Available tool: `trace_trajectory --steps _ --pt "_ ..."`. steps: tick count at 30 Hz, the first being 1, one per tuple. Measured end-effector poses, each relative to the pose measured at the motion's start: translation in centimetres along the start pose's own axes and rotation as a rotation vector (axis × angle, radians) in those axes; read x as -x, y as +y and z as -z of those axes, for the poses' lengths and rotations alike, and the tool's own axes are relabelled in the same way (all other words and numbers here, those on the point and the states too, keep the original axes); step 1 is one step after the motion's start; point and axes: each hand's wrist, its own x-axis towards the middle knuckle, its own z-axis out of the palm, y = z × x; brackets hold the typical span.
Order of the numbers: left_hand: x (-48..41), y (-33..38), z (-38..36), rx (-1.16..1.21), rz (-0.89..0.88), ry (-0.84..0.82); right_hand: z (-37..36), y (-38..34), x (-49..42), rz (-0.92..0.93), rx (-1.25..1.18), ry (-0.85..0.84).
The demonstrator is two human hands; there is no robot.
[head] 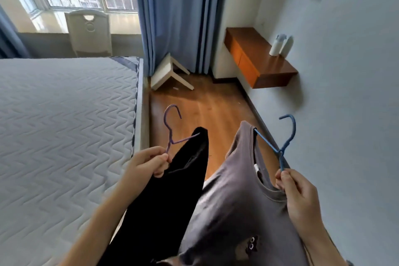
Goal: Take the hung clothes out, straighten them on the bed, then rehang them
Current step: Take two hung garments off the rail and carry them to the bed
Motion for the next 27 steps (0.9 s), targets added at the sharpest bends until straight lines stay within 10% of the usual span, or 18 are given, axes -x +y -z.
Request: trace_trajectory --steps 27 --pt "-56.7 1.8 -2.0 -0.228 -0.010 0.371 -8.6 13.1 -63.5 -0.098 0.034 -0.080"
